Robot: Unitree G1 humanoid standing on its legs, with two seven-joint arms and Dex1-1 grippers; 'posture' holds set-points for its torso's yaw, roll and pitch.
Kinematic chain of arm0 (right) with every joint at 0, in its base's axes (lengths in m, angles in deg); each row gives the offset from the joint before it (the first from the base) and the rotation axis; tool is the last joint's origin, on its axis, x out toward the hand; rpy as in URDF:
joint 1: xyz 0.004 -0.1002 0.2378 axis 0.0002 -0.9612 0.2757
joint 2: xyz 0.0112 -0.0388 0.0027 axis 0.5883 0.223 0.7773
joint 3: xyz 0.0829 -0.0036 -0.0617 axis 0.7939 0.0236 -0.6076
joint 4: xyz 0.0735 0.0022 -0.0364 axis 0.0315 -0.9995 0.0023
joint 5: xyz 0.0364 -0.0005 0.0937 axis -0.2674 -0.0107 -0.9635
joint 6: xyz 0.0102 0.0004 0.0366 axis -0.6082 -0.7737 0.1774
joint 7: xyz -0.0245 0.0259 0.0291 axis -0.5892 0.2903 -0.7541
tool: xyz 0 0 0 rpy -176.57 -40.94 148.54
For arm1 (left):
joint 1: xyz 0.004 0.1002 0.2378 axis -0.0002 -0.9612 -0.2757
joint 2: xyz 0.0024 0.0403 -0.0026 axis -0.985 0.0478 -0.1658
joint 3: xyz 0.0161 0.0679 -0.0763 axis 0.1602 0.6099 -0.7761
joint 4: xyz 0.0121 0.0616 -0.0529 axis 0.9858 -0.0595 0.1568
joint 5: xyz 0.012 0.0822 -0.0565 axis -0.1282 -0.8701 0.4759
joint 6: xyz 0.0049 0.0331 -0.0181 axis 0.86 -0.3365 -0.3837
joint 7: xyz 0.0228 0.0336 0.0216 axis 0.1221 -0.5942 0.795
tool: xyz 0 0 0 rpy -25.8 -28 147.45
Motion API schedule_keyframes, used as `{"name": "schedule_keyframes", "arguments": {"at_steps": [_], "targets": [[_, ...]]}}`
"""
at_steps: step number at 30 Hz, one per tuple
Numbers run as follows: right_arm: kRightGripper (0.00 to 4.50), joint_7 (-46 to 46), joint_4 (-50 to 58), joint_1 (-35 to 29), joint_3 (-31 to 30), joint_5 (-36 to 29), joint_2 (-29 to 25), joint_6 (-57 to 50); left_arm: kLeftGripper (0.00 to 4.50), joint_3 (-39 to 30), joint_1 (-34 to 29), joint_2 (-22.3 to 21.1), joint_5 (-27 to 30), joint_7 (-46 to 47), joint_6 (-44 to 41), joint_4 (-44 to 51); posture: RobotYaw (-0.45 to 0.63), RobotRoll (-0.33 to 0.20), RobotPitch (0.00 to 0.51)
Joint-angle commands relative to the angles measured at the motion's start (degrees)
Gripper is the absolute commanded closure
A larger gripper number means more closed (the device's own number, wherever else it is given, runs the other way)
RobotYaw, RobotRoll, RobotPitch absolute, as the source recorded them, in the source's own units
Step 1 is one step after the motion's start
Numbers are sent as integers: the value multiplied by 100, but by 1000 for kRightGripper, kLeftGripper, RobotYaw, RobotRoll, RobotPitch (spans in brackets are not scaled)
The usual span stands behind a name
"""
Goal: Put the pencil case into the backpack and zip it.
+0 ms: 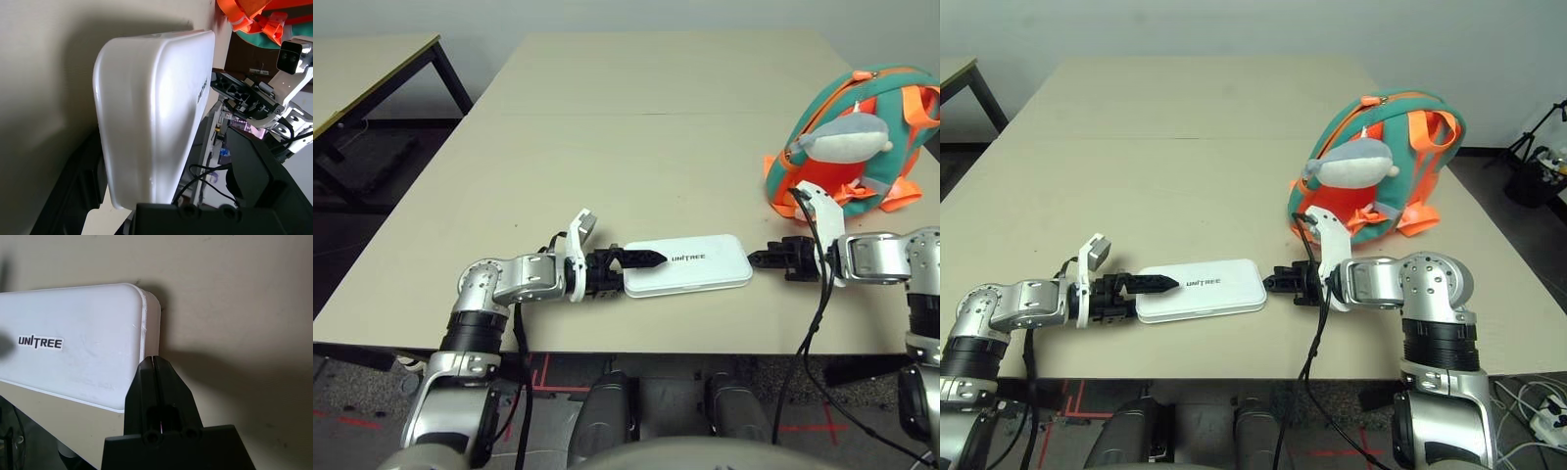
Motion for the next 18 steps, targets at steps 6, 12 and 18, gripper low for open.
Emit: {"name": "schedule_keyframes", "arguments": {"at_steps": [6, 12, 18], "targets": [[4500, 105, 119, 16, -9, 160, -13, -224, 2489, 367, -186, -260, -48, -39, 107, 209, 6, 0, 76], [3833, 480, 429, -39, 132, 347, -325, -196, 3100, 352, 104, -785, -49, -482, 168, 258, 18, 0, 76], [1985, 1492, 1558, -577, 190, 656, -1552, 561, 3101, 66, 310, -1272, -439, -939, 461, 776, 28, 0, 65]]}}
